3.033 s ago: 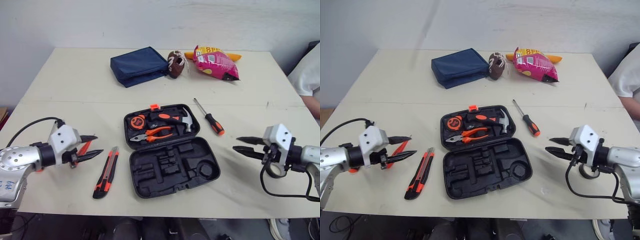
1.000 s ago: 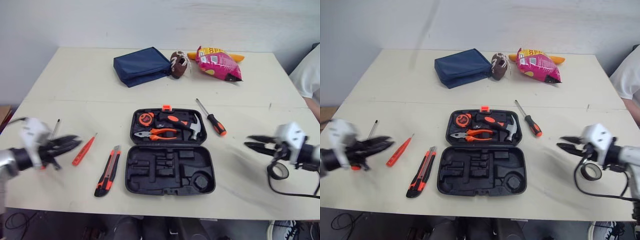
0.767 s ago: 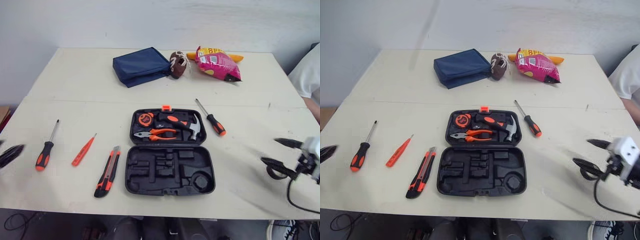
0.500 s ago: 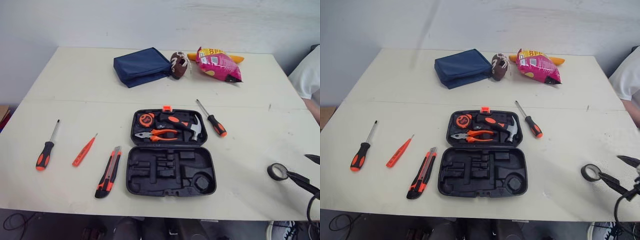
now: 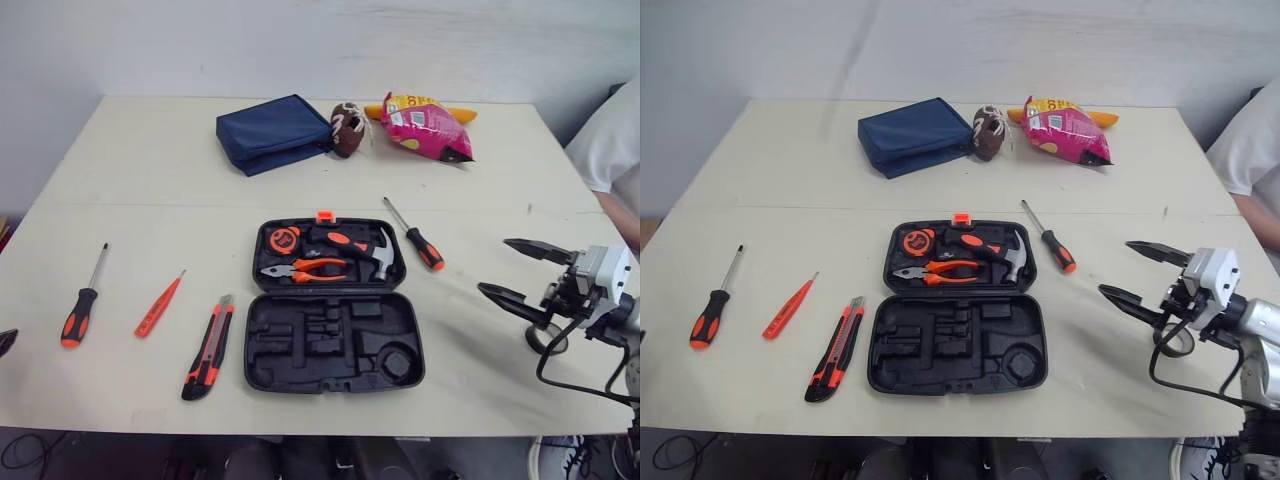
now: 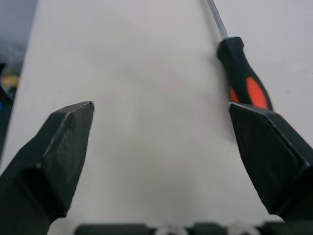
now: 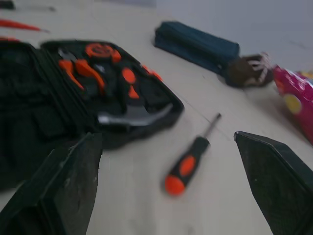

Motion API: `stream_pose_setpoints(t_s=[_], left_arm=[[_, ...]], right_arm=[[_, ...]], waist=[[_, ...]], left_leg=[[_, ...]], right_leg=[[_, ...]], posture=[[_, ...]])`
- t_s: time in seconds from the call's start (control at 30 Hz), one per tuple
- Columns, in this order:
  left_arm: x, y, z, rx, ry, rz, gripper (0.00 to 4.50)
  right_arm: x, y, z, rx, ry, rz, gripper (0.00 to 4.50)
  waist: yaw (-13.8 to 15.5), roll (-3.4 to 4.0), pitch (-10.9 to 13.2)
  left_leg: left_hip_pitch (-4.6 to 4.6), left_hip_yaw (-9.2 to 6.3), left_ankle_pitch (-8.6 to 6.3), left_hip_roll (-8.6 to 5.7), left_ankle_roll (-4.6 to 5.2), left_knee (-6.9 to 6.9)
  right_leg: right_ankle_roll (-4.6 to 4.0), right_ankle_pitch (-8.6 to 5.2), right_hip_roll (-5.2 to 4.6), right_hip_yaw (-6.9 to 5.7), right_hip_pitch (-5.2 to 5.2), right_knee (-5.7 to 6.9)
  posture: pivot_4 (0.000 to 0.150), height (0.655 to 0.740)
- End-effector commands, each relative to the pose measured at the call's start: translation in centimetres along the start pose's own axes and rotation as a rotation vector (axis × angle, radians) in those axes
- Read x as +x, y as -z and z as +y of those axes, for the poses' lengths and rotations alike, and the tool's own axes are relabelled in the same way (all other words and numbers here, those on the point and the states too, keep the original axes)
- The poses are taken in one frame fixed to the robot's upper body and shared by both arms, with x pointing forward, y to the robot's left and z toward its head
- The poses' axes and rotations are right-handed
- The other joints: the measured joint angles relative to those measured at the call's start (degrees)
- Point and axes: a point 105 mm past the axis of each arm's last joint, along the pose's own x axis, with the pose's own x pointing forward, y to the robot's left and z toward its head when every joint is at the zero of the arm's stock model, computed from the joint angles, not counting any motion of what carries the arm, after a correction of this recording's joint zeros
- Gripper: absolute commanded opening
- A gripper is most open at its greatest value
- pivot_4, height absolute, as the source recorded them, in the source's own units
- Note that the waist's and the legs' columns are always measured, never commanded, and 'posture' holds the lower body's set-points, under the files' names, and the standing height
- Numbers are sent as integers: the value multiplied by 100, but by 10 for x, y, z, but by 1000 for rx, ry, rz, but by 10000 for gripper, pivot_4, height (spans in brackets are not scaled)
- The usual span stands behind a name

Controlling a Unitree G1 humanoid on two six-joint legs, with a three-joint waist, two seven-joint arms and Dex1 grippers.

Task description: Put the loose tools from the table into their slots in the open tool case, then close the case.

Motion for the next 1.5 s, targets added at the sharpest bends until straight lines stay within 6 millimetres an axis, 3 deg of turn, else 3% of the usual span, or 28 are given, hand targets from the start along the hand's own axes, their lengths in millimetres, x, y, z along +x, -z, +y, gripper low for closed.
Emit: stream_pose_setpoints(t_s=[0.03,0.13,0.3,0.5,0.83,0.97,1.07,1.27,1.3,1.37,1.5], left_arm=[[13,-15,-30,-20,-18,91,44727],[22,-28,-63,-68,27,165,44727],[38,-39,-88,-95,5,252,44727],[54,-33,-85,-91,-48,354,44727],[82,-9,-87,-155,15,444,44727],[85,1,-89,-152,48,491,44727],[85,3,-86,-107,38,495,36691],[78,10,-81,-161,35,482,9950],[78,6,-75,-157,11,447,7835],[75,-2,-68,-142,3,389,7839],[60,-66,-84,129,158,93,7839]], right_arm=[[29,-30,30,26,-184,-197,45000],[41,-40,56,-19,-319,-291,45000],[43,-33,64,-73,-341,-324,45000],[41,-21,68,-75,-350,-313,45000],[35,-5,76,-90,-361,-255,45000],[35,-2,77,-92,-356,-248,45000],[35,3,76,-129,-356,-183,45000],[36,-5,65,-133,-305,-183,45000],[36,-5,65,-130,-304,-179,45000],[36,-4,66,-115,-299,-173,45000],[25,8,66,-85,-290,-106,45000]], waist=[[39,-1,-1],[84,-3,-1],[169,-2,0],[142,0,1],[185,4,1],[186,40,-17],[185,54,-19],[137,66,-26],[132,66,-26],[125,66,-26],[137,34,-12]], left_leg=[[-1,-2,0,-1,1,2],[-8,-19,0,-1,6,20],[-5,-23,5,-9,9,29],[-3,-22,14,-7,-12,28],[0,-22,24,-9,-26,34],[9,-22,28,-9,-30,32],[14,-23,28,-9,-29,30],[18,-22,28,-9,-29,28],[18,-22,28,-8,-29,28],[18,-22,28,-7,-30,27],[9,-26,30,-3,-36,24]], right_leg=[[0,0,0,0,1,0],[3,2,-2,-11,9,5],[10,6,-4,-13,19,7],[6,4,1,-12,15,11],[-1,0,-3,-12,11,32],[-5,-2,-3,-12,14,42],[-11,-5,-2,-12,14,51],[-14,-7,0,-9,13,57],[-16,-9,1,-9,12,59],[-19,-10,3,-9,10,61],[-26,-14,6,-14,1,62]], posture=[[1500,7400],[1500,7400],[1500,7400],[1500,7400],[1500,7400],[1500,7400],[1500,7400],[1500,7400],[1500,7400],[1500,7400],[1500,7400]])
